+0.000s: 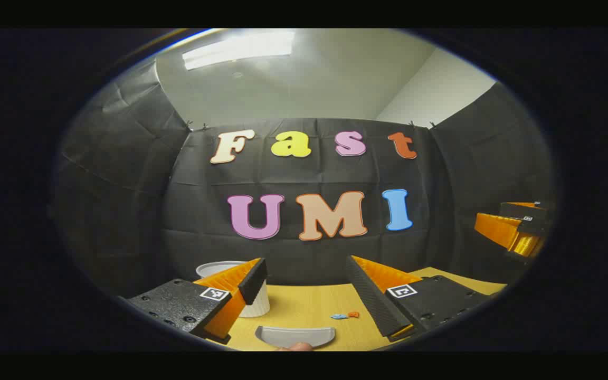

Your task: Pick up the small broom and dustpan from the desktop, sweep the trash into the dustpan with the broom, and then empty the trash into the garbage bin.

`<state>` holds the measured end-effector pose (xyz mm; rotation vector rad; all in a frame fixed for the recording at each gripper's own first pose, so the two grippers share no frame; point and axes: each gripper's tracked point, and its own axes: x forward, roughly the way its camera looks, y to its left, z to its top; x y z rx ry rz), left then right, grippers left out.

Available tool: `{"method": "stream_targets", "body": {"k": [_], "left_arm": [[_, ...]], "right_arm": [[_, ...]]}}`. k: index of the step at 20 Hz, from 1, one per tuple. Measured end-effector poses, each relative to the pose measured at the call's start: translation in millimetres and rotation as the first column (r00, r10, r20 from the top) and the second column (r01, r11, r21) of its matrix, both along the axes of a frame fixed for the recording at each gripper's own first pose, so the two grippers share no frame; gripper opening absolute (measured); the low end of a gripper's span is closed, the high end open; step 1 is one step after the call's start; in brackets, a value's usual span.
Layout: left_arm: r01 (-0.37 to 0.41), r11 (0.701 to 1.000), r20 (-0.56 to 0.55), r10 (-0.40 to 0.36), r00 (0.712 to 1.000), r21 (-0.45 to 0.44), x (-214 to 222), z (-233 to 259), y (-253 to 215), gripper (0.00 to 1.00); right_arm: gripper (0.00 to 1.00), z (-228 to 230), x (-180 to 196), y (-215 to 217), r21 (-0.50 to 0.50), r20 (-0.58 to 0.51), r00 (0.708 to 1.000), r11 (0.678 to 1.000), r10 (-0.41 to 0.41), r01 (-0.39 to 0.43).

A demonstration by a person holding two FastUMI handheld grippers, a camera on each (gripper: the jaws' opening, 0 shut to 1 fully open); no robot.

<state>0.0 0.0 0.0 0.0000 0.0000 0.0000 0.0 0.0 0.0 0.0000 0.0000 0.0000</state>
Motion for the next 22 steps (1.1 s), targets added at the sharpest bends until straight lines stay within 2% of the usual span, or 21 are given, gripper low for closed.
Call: {"method": "stream_targets", "body": {"k": [1, 2, 4, 5, 19, 22], "left_arm": [[-0.003, 1.000, 0.003, 0.003, 1.000, -0.001, 0.0, 2.0, 1.2, 0.98], [-0.004, 1.000, 0.006, 0.004, 1.000, 0.000, -0.1, 2.0, 2.4, 0.92], [-0.017, 1.000, 0.007, 0.017, 1.000, 0.007, -0.9, 2.5, 6.0, 0.92], [-0.024, 1.000, 0.012, 0.024, 1.000, 0.005, -1.0, 4.8, 7.7, 0.93], [-0.043, 0.999, 0.011, 0.043, 0.999, 0.007, -4.8, 7.1, 9.8, 0.93], [-0.043, 0.999, 0.011, 0.043, 0.999, 0.008, -4.1, 7.1, 9.6, 0.93]], "right_arm": [[0.92, -1.0, 1.5, 0.3, -0.003, -0.003, 1.000, 1.000, 0.001, -0.001], [0.92, -0.6, 1.3, -0.3, -0.004, -0.007, 1.000, 1.000, 0.000, 0.000], [0.89, 1.1, 2.0, -0.3, 0.001, -0.005, 1.000, 1.000, -0.001, 0.001], [0.92, 1.1, 2.4, -0.5, 0.003, -0.003, 1.000, 1.000, 0.000, 0.000], [0.89, 1.8, 1.4, 1.6, 0.002, -0.007, 1.000, 1.000, 0.024, -0.024], [0.92, 1.5, 2.8, 0.4, 0.002, -0.009, 1.000, 1.000, 0.022, -0.022]]}}
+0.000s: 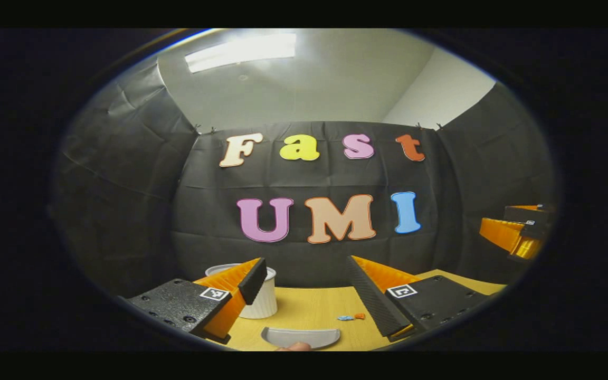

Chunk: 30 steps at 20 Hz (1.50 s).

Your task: Pick up the small broom and dustpan from the desktop, sweep the trash into the dustpan with the broom, and then empty the trash into the garbage bin.

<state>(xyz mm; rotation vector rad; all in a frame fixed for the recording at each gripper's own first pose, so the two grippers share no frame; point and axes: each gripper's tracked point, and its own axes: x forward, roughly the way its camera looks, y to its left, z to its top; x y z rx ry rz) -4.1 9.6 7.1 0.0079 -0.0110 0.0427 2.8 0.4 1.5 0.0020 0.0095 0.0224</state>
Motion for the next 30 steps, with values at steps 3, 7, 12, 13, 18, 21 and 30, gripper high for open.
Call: {"method": "stream_targets", "body": {"k": [3, 7, 12, 13, 18, 21, 30], "left_arm": [[0.000, 1.000, -0.003, 0.000, 1.000, -0.002, 0.4, -0.5, -1.6, 0.92], [0.002, 1.000, -0.003, -0.002, 1.000, 0.008, 1.1, -2.1, -3.5, 0.93], [0.003, 1.000, -0.014, -0.003, 1.000, 0.005, 2.9, -5.5, -3.4, 0.93], [0.002, 1.000, -0.014, -0.002, 1.000, 0.004, 2.4, -5.8, -3.1, 0.93], [0.002, 1.000, -0.015, -0.002, 1.000, 0.018, 2.4, -4.1, -6.2, 0.98], [-0.002, 1.000, -0.015, 0.003, 1.000, 0.025, 0.0, -4.5, -9.0, 0.93], [-0.060, 0.998, -0.147, 0.054, 0.988, -0.034, -13.7, -42.8, -14.9, 0.93]], "right_arm": [[0.92, -0.9, 0.6, -0.3, -0.002, -0.001, 1.000, 1.000, 0.001, -0.001], [0.92, -1.3, 3.2, 0.0, -0.004, 0.000, 1.000, 1.000, 0.006, -0.006], [0.92, -6.6, 5.9, 2.1, 0.003, -0.009, 1.000, 1.000, 0.011, -0.011], [0.92, -7.6, 6.0, 1.7, 0.004, -0.010, 1.000, 1.000, 0.012, -0.012], [0.92, -15.2, 5.7, -0.1, 0.009, -0.018, 1.000, 1.000, 0.018, -0.017], [0.92, -22.1, 7.0, -1.0, 0.022, -0.030, 0.999, 0.999, 0.032, -0.031], [0.92, -63.4, 5.3, -10.1, 0.050, -0.098, 0.988, 0.992, 0.120, -0.116]]}}
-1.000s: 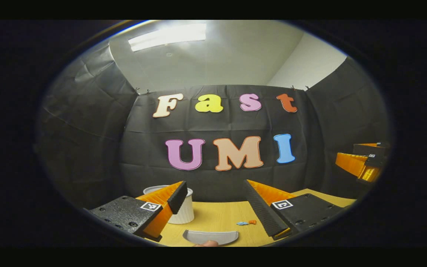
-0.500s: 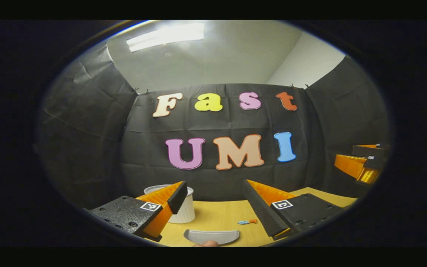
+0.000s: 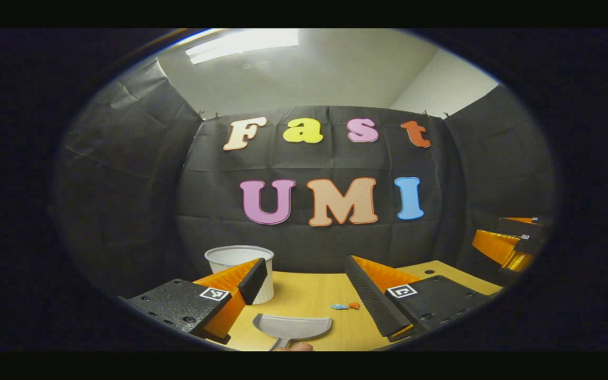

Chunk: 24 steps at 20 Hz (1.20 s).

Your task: Pick up the small broom and dustpan from the desktop, sweep the trash into the dustpan with the broom, and then empty the trash into the garbage bin.

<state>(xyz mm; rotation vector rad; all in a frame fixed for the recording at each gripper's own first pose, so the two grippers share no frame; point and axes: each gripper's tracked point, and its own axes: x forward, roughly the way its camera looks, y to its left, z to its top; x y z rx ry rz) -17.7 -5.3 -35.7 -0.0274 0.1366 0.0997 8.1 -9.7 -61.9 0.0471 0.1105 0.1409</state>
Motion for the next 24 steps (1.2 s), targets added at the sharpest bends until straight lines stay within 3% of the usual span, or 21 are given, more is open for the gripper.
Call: {"method": "stream_targets", "body": {"k": [5, 9, 15, 18, 24], "left_arm": [[-0.017, 1.000, -0.128, 0.015, 0.992, -0.011, -5.0, -50.8, 6.1, 0.93], [0.005, 1.000, -0.267, -0.003, 0.964, 0.005, -5.0, -106.8, 12.9, 0.93], [0.014, 1.000, -0.429, -0.007, 0.903, 0.014, -8.8, -179.5, 23.0, 0.93], [0.016, 1.000, -0.517, -0.014, 0.856, 0.000, -18.6, -215.9, 26.3, 0.94], [0.021, 0.999, -0.625, 0.000, 0.781, 0.026, -40.4, -268.4, 36.6, 0.94]], "right_arm": [[0.92, -46.0, 3.9, 8.3, -0.015, -0.094, 0.994, 0.999, 0.047, -0.049], [0.92, -97.7, 9.8, 27.8, -0.023, -0.226, 0.971, 0.996, 0.080, -0.088], [0.92, -194.2, 3.3, 47.7, -0.052, -0.449, 0.889, 0.990, 0.093, -0.130], [0.92, -235.7, -11.9, 55.1, -0.058, -0.545, 0.833, 0.987, 0.095, -0.151], [0.92, -303.3, -43.2, 60.0, -0.108, -0.663, 0.744, 0.973, 0.082, -0.203]]}}
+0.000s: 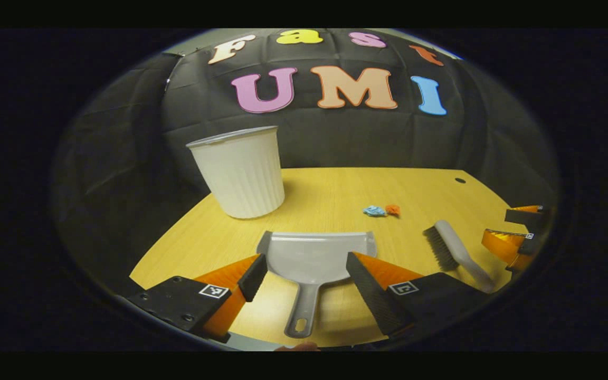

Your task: Pick up the small broom and dustpan from the desktop, sweep the trash into the dustpan with the broom, and then empty the trash into the garbage bin.

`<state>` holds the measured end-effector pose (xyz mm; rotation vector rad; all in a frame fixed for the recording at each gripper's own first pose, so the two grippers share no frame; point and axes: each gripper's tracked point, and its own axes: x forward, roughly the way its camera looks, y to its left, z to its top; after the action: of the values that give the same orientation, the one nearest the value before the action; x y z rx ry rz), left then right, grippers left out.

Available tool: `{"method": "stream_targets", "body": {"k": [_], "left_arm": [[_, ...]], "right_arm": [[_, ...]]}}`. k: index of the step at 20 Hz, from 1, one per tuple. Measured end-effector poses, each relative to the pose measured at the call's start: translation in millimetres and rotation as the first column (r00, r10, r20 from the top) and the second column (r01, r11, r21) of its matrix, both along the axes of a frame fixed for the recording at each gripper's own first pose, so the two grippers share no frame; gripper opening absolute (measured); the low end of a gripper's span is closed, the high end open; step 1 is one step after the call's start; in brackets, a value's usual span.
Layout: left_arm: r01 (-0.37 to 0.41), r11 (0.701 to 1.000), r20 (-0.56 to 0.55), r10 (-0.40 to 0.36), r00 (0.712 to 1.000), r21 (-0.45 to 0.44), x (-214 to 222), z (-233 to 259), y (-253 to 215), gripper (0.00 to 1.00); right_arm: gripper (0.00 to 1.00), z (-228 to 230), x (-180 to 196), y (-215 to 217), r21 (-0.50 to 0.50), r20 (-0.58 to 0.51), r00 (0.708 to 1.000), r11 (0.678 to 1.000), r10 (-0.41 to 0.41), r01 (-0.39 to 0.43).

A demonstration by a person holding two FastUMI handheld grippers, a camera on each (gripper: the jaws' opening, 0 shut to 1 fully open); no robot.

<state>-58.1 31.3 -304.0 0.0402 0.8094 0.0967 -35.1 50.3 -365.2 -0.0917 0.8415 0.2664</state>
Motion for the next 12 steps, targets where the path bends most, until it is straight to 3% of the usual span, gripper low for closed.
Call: {"method": "stream_targets", "body": {"k": [9, 10, 12], "left_arm": [[0.032, 0.999, -0.225, -0.034, 0.974, -0.011, -44.0, -61.5, -5.6, 0.95], [0.040, 0.999, -0.240, -0.041, 0.970, -0.010, -45.6, -66.7, -6.4, 1.00], [0.069, 0.997, -0.269, -0.072, 0.960, -0.019, -46.4, -76.3, -11.0, 0.95]], "right_arm": [[0.93, -73.3, -47.5, 1.4, -0.088, -0.259, 0.966, 0.995, 0.024, -0.049], [0.93, -77.8, -50.4, 0.9, -0.094, -0.278, 0.960, 0.994, 0.028, -0.056], [0.92, -83.2, -54.8, 0.9, -0.100, -0.312, 0.950, 0.993, 0.033, -0.068]]}}
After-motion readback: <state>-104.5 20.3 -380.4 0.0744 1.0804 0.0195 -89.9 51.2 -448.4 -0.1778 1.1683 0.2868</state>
